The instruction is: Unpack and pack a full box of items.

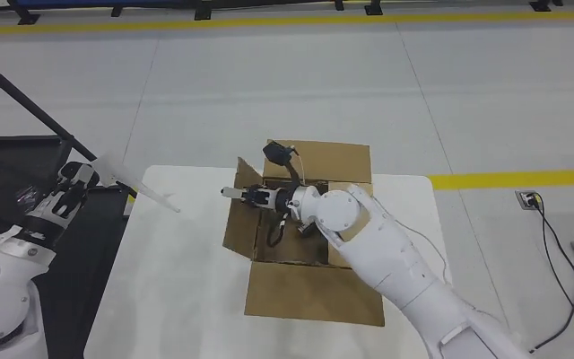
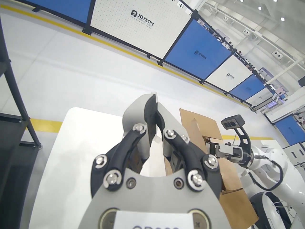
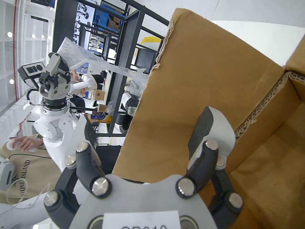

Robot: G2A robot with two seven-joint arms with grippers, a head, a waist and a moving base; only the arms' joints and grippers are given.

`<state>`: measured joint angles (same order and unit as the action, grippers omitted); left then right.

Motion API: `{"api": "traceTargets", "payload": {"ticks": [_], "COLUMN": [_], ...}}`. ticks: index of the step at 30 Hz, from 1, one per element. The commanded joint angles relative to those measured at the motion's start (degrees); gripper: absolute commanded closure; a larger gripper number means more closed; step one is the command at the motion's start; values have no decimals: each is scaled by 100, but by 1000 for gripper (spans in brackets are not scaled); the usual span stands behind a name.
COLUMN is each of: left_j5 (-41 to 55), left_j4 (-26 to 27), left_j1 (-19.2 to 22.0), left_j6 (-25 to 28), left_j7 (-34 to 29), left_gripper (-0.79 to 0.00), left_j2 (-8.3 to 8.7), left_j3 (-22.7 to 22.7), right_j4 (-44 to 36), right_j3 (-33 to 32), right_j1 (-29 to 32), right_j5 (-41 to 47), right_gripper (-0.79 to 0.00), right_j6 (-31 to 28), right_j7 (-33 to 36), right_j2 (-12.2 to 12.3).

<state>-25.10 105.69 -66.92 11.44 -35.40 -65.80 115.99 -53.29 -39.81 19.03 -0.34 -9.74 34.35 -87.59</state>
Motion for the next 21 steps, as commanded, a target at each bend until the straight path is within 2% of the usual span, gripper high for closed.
{"api": "traceTargets", "payload": {"ticks": [1, 9, 17, 21], "left_j5": [-1, -1, -1, -1], "left_j4": [0, 0, 0, 0], "left_j1": [0, 0, 0, 0], "left_j6": [1, 1, 1, 1], "left_j7": [-1, -1, -1, -1], "left_gripper": [0, 0, 0, 0], "left_j2": [0, 0, 0, 0], "left_j3": [0, 0, 0, 0], "right_j4": [63, 557, 979, 991], "right_j3": [165, 743, 1047, 1018], "right_j1": [-15, -217, -421, -456], "right_j5": [-116, -800, -1201, -1234], "right_gripper": [-785, -785, -785, -785], "right_j6": [-75, -60, 96, -186], "right_j7": [-133, -329, 70, 96], "right_j2": [-90, -441, -708, -773]}}
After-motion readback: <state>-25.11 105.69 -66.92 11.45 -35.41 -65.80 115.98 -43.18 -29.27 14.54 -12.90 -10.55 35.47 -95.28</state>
